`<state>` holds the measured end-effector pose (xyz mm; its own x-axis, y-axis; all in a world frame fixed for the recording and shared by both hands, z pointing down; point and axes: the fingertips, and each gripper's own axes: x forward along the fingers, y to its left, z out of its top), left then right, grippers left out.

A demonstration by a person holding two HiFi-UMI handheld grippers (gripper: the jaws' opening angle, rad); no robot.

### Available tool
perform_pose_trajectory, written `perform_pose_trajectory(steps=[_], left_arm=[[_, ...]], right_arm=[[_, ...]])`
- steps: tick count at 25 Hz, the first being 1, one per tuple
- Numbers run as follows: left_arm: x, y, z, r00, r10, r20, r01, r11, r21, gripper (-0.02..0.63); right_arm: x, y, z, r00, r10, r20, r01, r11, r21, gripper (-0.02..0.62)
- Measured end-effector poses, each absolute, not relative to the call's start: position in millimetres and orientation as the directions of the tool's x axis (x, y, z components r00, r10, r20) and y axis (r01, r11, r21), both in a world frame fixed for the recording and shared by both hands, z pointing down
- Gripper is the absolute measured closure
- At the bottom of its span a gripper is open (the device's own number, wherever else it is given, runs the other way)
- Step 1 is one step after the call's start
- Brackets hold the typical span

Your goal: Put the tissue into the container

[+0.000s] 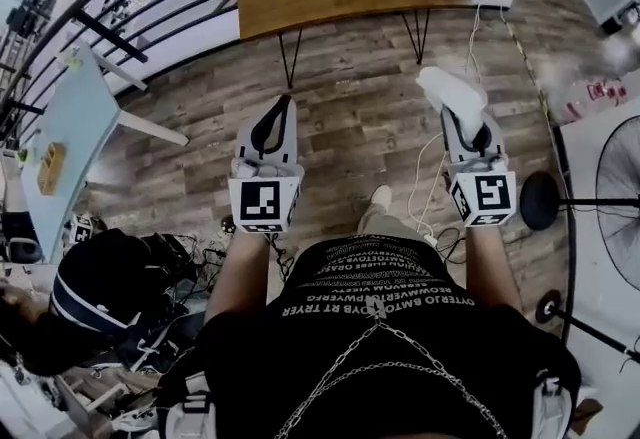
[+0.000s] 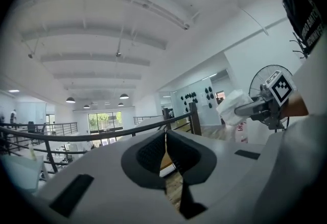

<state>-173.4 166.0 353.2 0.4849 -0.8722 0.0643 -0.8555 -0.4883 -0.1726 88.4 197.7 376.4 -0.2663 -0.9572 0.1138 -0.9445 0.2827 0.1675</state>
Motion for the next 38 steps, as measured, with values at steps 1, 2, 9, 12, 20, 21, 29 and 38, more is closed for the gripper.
perform_pose_trajectory(steps=[1,2,9,12,20,21,29,38], left_arm=[[-169,155,353,0.472,-0.879,0.065,-0.863,-0.476,-0.168,0.572],[-164,145,353,0.464,-0.883,0.067,-0.868,-0.469,-0.163,0.572],[-114,92,343,0.473,-0.880,0.047,-0.869,-0.474,-0.139,0.572],[-90,71,340,0.462,-0.886,0.040,-0.874,-0.463,-0.148,0.572],[-56,49,328,0.413,-0.911,0.011,-0.897,-0.409,-0.168,0.572],[-56,49,329,0.408,-0.913,0.017,-0.898,-0.405,-0.170,0.572],[-54,47,333,0.375,-0.926,0.035,-0.913,-0.376,-0.158,0.572],[-41,22,341,0.411,-0.910,0.051,-0.898,-0.414,-0.149,0.572]], right_arm=[[93,187,378,-0.277,-0.953,0.119,-0.941,0.294,0.167,0.486],[98,177,378,-0.285,-0.951,0.124,-0.939,0.303,0.166,0.486],[141,122,375,-0.313,-0.941,0.128,-0.932,0.330,0.150,0.486],[165,102,375,-0.320,-0.939,0.124,-0.933,0.335,0.130,0.486],[207,73,376,-0.360,-0.926,0.114,-0.922,0.372,0.110,0.486],[209,70,375,-0.360,-0.927,0.110,-0.922,0.371,0.111,0.486],[218,59,353,-0.380,-0.922,0.068,-0.910,0.386,0.147,0.486],[226,41,367,-0.362,-0.927,0.097,-0.920,0.372,0.122,0.485]])
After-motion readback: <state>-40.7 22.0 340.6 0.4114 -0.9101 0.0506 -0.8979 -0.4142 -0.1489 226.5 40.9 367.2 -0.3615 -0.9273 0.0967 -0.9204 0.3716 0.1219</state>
